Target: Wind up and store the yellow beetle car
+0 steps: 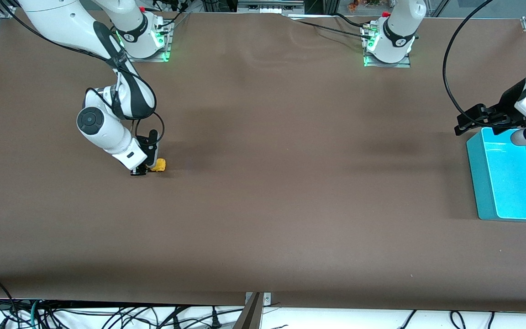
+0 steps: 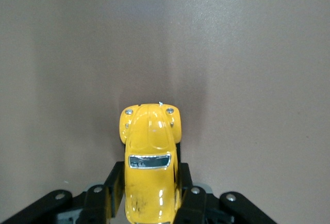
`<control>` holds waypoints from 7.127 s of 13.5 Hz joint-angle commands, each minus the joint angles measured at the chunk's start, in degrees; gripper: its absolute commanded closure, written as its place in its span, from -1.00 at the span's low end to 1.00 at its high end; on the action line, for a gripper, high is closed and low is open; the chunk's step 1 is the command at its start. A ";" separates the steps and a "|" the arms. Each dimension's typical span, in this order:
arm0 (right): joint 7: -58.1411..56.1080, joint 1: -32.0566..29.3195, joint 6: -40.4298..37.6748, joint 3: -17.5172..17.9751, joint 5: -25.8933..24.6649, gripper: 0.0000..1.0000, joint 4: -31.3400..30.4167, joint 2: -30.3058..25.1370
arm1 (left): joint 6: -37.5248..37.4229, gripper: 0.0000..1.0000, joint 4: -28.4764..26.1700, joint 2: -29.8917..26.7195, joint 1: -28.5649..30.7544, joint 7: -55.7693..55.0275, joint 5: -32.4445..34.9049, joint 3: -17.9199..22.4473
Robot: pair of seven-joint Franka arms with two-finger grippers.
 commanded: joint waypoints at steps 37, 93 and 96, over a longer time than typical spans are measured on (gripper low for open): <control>-10.82 -16.70 -32.95 7.13 3.60 -1.00 19.42 -6.79 | -1.09 -1.00 1.54 0.59 0.04 -0.08 -1.08 -0.06; 67.78 -16.35 -59.94 4.85 3.68 -1.00 23.55 -32.04 | 61.66 -1.00 -42.48 13.95 -4.71 73.14 11.75 -12.19; 67.78 -16.35 -59.50 4.85 3.68 -1.00 23.20 -32.04 | 63.77 -1.00 -44.78 13.60 -4.62 73.05 11.75 -11.93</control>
